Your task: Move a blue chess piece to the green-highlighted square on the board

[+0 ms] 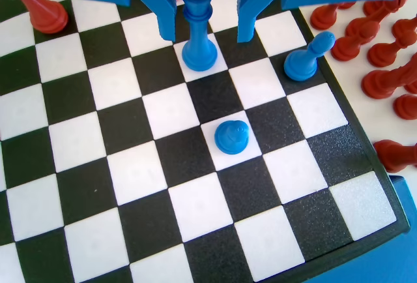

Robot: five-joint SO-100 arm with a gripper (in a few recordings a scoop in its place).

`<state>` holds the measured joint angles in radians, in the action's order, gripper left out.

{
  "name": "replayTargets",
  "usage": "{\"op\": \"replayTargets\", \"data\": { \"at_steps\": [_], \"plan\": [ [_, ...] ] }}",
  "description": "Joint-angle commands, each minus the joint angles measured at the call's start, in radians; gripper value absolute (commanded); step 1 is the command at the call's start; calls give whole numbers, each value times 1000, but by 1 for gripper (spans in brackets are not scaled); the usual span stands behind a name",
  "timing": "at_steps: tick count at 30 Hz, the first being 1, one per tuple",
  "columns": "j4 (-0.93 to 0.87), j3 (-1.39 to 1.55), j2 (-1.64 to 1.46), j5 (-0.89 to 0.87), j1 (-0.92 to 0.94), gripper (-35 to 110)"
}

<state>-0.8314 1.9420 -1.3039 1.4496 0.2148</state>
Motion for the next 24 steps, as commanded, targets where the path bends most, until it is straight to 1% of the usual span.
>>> {"op": "replayTargets", "data": {
  "at_steps": [1,9,12,14,24],
  "plan": [
    [3,-23,-28,15,18,14],
    [2,-35,-28,15,14,13],
    [6,-35,-28,15,9,4],
    [9,-34,-28,12,6,1],
    [9,-46,-31,-8,-12,1]
  ]
}}
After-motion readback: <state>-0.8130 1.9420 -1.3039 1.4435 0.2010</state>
